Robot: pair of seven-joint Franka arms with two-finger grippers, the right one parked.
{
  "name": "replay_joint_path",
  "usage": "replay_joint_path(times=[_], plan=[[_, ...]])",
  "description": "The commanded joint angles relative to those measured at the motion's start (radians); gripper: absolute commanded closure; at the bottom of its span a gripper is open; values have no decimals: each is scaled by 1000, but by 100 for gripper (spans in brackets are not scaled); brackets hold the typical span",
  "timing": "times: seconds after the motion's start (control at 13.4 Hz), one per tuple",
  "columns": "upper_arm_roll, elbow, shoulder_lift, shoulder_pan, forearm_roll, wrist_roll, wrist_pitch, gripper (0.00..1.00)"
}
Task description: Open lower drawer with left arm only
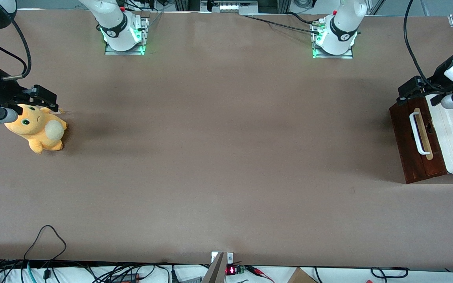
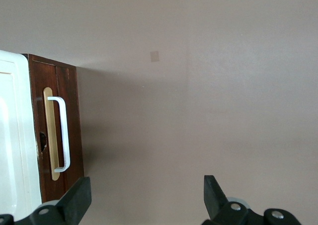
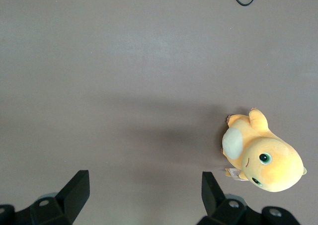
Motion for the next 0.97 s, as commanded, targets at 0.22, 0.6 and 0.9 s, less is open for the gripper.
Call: replay_joint_path(times=[0.22, 0.6, 0.9], plan=[[3, 51, 20, 3, -11, 20, -37, 0], [4, 54, 31, 3, -11, 28, -54, 0], [8, 48, 31, 3, -14, 26, -78, 0]])
